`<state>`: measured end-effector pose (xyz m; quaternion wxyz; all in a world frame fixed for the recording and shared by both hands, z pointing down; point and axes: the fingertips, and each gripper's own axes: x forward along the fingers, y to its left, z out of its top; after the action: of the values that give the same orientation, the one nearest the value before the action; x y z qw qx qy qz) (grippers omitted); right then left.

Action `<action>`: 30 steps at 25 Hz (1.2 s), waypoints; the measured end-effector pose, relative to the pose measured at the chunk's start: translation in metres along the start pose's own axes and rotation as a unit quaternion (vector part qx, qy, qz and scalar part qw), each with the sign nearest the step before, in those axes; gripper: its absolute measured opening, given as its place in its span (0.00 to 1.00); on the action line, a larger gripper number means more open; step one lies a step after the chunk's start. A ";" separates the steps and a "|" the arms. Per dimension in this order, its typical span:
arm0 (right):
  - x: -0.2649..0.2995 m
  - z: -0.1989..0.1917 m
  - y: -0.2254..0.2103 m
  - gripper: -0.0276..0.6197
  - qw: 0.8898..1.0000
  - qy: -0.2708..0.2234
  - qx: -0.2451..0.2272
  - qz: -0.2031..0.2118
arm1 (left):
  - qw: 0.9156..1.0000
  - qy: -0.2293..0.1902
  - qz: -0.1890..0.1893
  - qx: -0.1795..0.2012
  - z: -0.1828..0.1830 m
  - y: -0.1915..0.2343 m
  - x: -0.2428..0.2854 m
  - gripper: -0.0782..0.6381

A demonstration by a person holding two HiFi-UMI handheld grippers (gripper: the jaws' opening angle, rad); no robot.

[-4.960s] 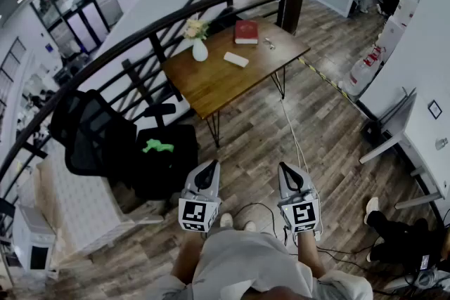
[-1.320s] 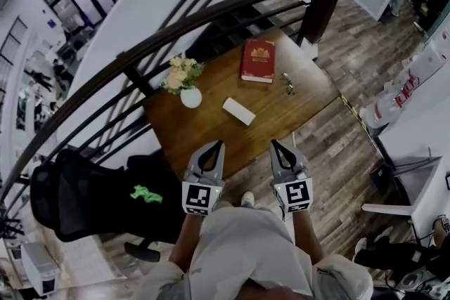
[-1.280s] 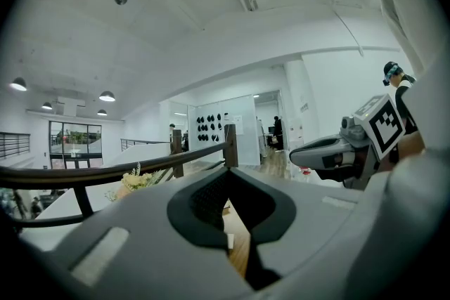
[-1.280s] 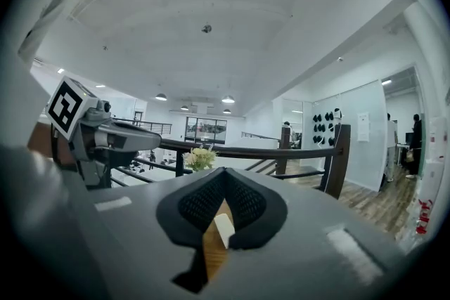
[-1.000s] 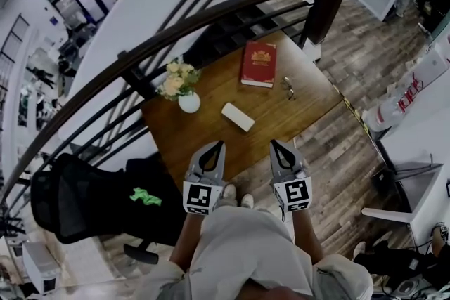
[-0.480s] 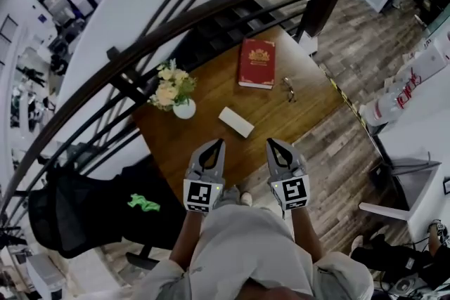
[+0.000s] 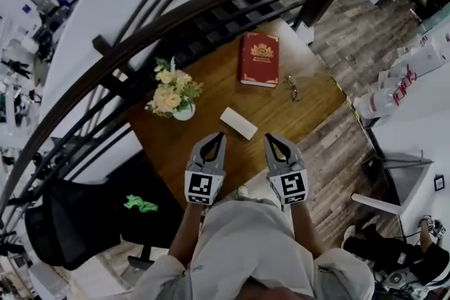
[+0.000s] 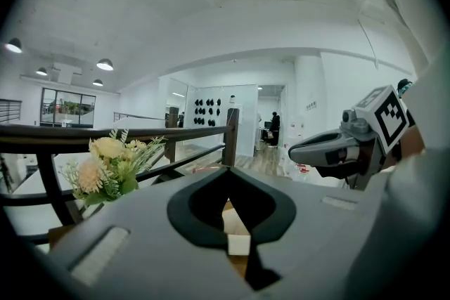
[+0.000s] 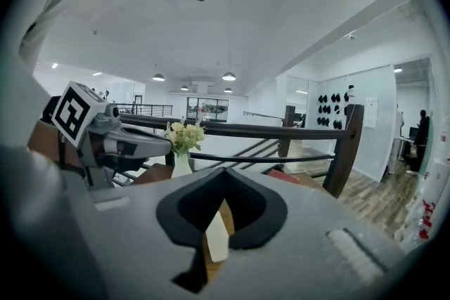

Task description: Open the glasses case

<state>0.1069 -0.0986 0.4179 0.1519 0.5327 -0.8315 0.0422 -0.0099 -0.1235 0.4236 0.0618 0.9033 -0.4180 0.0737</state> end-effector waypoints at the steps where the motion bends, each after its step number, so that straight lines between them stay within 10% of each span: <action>1: 0.005 -0.003 0.001 0.05 1.000 0.007 -0.001 0.000 | 1.000 0.003 -0.002 -0.004 -0.004 0.004 0.002 0.13; 30: 0.089 -0.120 0.010 0.07 0.986 0.148 -0.028 0.077 | 0.991 0.117 0.023 -0.060 -0.140 0.037 0.054 0.13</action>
<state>0.0883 -0.1443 0.5590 0.2844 0.4507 -0.8392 0.1084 -0.0147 -0.1630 0.5726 0.1628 0.8730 -0.4326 0.1554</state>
